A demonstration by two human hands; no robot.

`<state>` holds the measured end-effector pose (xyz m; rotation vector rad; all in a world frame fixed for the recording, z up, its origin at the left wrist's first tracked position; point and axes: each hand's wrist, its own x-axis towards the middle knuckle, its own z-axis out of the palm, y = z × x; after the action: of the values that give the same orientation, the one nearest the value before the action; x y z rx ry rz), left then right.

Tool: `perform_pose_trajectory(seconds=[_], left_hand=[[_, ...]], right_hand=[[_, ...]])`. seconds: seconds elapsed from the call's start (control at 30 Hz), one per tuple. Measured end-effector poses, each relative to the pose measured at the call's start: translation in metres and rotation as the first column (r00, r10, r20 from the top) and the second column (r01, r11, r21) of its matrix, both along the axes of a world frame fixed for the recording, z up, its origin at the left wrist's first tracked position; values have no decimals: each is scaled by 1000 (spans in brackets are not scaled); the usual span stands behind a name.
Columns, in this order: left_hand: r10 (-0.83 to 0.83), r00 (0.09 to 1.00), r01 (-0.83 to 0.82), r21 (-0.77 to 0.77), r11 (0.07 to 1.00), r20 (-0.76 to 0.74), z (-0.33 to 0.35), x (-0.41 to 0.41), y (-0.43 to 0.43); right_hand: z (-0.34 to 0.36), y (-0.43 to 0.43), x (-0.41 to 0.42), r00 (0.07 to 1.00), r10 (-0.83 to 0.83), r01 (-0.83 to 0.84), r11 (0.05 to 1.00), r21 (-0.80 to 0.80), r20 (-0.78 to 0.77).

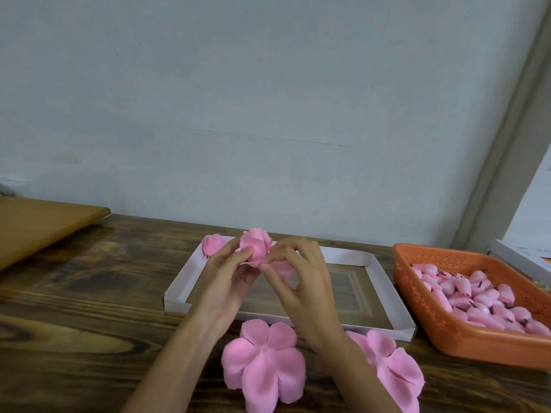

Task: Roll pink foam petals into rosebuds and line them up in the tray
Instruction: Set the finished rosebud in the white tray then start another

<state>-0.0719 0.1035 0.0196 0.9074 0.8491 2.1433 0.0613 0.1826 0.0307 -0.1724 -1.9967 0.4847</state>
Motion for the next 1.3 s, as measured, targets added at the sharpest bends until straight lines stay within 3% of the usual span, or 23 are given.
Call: perform_pose_trajectory(seconds=[0.27,0.6,0.8,0.97,1.1,1.2,1.3], left_hand=[[-31,999,30,-23,999,-36,2,7,-2],[50,995,-54,-51,997,-84,-1,10,1],[-26,983,18,-49,999,-182,-4,7,2],[-30,983,26,-25,999,-181,-9,9,3],[-26,995,25,-4,1000,-96,-8,6,3],[10,1000,-10,28,1000,-3,-7,3,2],[-5,999,3,47,999,42,-6,-1,1]], right_hand=[[1,-5,-3,997,15,-38,944,-327,-70],[-1,-4,-3,994,-95,74,948,-310,-52],[0,-2,-1,990,-130,108,944,-310,-52],[3,-1,1,992,-120,108,948,-298,-24],[7,-1,5,997,-39,17,953,-301,-68],[7,3,7,997,-30,-7,886,-463,-72],[8,12,10,990,80,12,759,-651,113]])
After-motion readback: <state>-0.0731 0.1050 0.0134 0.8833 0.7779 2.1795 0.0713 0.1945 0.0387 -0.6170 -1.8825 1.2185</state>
